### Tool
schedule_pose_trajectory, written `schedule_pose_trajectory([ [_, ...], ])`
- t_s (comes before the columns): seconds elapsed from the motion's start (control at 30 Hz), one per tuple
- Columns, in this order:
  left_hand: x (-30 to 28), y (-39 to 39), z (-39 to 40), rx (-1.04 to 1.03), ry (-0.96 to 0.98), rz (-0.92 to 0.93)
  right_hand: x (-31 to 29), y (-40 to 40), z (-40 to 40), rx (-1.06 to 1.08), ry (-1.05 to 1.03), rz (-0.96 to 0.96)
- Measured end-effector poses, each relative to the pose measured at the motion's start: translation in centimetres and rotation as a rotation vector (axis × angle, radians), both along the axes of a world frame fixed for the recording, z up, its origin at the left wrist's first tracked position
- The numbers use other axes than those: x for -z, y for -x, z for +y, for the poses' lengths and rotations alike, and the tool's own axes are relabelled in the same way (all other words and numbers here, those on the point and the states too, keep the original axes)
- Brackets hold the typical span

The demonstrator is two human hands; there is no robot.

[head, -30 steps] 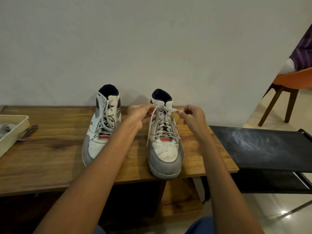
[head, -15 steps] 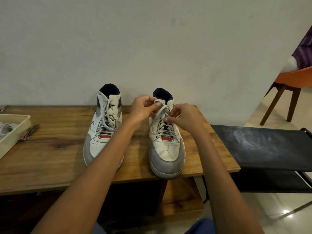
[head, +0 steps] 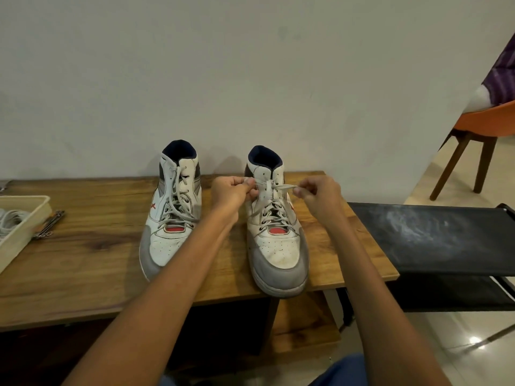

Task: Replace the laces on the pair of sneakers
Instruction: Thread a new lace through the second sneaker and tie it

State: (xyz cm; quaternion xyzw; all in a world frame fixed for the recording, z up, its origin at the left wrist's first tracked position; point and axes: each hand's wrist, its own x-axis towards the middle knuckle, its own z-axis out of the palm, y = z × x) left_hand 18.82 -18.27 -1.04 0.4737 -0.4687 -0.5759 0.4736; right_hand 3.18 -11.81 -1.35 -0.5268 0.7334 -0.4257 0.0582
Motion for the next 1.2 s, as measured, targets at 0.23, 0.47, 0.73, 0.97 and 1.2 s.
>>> schedule_pose_trajectory([
  [0.23, 0.9, 0.1, 0.2, 0.001, -0.089, -0.062, 1.9, -0.8, -0.3, 0.034, -0.015, -0.147],
  [0.47, -0.6, -1.4, 0.4, 0.194, -0.017, -0.133, -1.2, 1.2, 0.9, -0.119, -0.153, -0.258],
  [0.73, -0.9, -1.5, -0.2, 0.114, 0.138, -0.221, -1.6, -1.4, -0.5, -0.071, 0.091, -0.107],
  [0.97, -4.0, -6.1, -2.1, -0.360, 0.680, -0.940, -0.5, -3.5, -1.6, -0.088, 0.083, 0.143],
  [1.2, -2.5, -8.9, -2.7, -0.154, 0.401, -1.151, -1.4, -6.3, -3.5, -0.072, -0.205, 0.275],
])
